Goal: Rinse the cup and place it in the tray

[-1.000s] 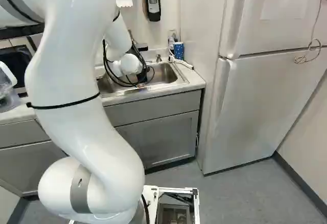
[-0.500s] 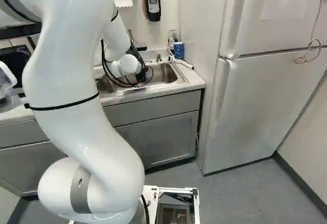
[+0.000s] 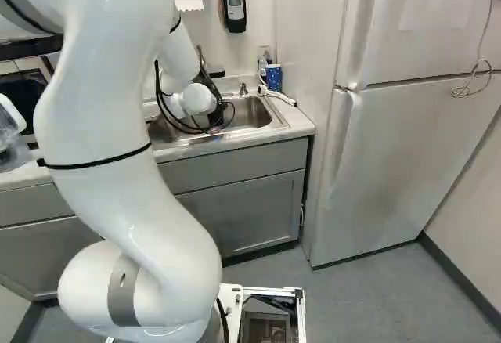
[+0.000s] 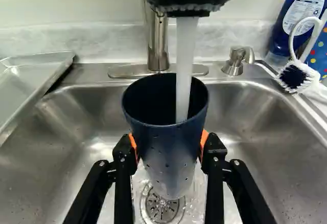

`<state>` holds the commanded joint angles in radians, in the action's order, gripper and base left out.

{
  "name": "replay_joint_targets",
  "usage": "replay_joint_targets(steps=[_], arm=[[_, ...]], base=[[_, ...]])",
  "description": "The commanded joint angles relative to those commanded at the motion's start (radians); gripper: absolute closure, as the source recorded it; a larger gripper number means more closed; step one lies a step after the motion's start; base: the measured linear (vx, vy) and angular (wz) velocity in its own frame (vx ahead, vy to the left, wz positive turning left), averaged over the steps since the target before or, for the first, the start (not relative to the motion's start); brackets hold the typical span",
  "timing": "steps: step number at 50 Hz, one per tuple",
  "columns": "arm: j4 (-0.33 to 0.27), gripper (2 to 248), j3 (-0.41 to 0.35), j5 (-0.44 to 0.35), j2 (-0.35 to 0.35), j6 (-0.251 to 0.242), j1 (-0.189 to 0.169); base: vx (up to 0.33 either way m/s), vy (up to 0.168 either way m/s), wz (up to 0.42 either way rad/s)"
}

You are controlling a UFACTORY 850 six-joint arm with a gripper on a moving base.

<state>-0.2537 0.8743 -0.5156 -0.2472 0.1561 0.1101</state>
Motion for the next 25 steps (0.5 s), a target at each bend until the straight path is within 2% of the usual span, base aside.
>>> replay_joint_targets(steps=[25], arm=[[0.0,125,-0.021,-0.014,0.018,0.0,-0.007]], base=[[0.0,0.0,0.0]])
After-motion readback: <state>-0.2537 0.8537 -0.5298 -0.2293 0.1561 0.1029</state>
